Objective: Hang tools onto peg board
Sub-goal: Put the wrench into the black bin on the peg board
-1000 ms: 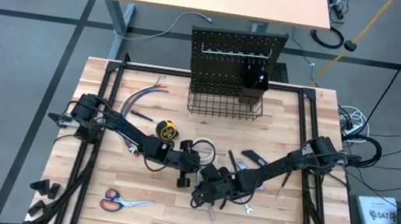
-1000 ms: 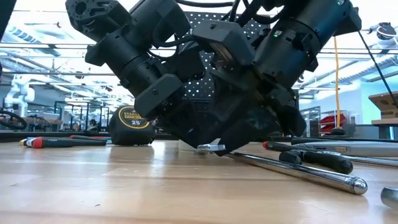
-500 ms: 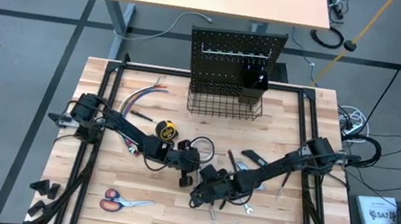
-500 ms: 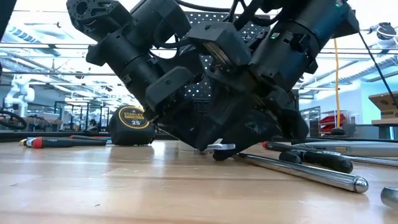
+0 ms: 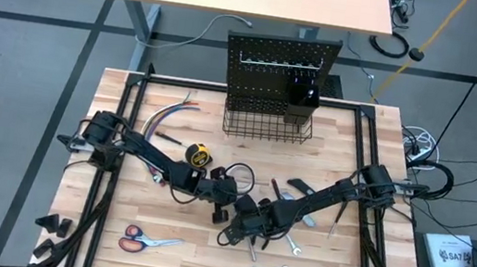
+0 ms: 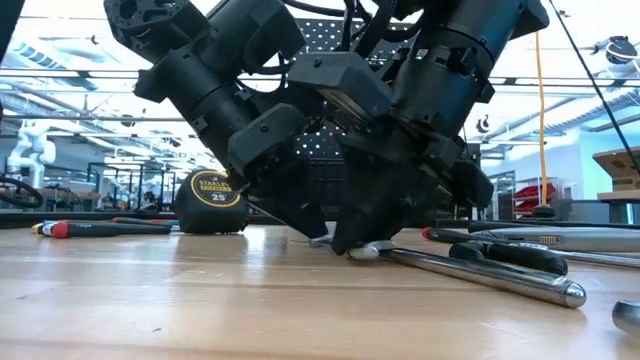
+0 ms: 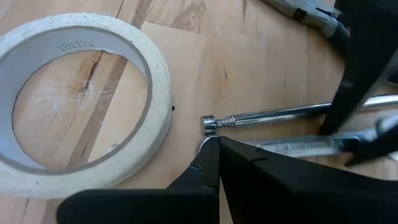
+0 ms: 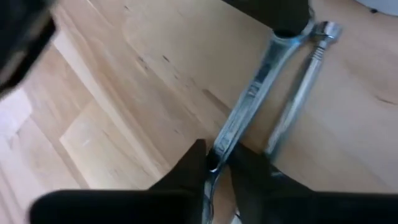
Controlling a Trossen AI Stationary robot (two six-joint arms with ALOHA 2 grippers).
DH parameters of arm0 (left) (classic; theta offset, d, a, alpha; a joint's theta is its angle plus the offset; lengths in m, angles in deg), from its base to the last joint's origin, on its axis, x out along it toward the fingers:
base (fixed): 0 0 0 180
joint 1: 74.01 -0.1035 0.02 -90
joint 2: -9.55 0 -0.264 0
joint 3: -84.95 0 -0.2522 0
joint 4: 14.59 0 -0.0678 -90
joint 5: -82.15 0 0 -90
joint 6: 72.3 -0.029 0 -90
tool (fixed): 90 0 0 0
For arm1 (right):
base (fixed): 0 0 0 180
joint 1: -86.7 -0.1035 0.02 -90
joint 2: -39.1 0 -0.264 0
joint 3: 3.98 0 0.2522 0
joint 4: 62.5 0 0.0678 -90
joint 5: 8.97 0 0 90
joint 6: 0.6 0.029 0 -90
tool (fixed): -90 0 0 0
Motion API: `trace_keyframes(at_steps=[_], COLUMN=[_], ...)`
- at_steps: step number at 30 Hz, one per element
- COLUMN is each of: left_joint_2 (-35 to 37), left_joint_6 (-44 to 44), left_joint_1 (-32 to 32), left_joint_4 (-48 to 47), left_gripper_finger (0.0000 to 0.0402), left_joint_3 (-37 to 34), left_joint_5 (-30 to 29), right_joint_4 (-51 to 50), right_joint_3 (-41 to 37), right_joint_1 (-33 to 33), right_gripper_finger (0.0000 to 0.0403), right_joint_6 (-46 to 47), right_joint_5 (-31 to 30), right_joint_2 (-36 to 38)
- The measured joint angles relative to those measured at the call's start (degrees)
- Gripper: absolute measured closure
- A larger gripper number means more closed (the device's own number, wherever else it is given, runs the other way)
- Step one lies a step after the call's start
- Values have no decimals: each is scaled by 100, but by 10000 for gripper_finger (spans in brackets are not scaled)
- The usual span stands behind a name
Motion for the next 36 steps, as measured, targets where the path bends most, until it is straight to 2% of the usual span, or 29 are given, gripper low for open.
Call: trace_keyframes(at_steps=[2,5,14,21,26,28,33,36], left_joint_2=[11,44,702,1236,1636,1841,2399,2728], left_joint_6=[0,-120,-796,-921,-1239,-1525,-1534,-1823], left_joint_1=[19,73,335,554,809,930,986,996], left_joint_4=[-18,-12,-420,-869,-845,-608,156,1287], left_gripper_finger=[394,388,332,329,329,329,329,329], left_joint_3=[-11,-13,-57,-46,-188,-391,-1001,-1496], left_joint_5=[-114,-284,-295,-1306,-2143,-2199,-2306,-1853], right_joint_4=[-85,-226,-600,-880,-1049,-1036,-821,-469], right_joint_3=[0,6,-13,-43,-72,-68,-59,-41], right_joint_1=[10,31,41,-25,-138,-176,-311,-438], right_gripper_finger=[379,379,399,400,400,400,402,402], right_joint_6=[-77,-148,-501,-632,-763,-866,-1514,-2247], right_joint_5=[44,171,371,406,-5,-212,-960,-1381], right_joint_2=[5,21,252,531,711,873,1453,1756])
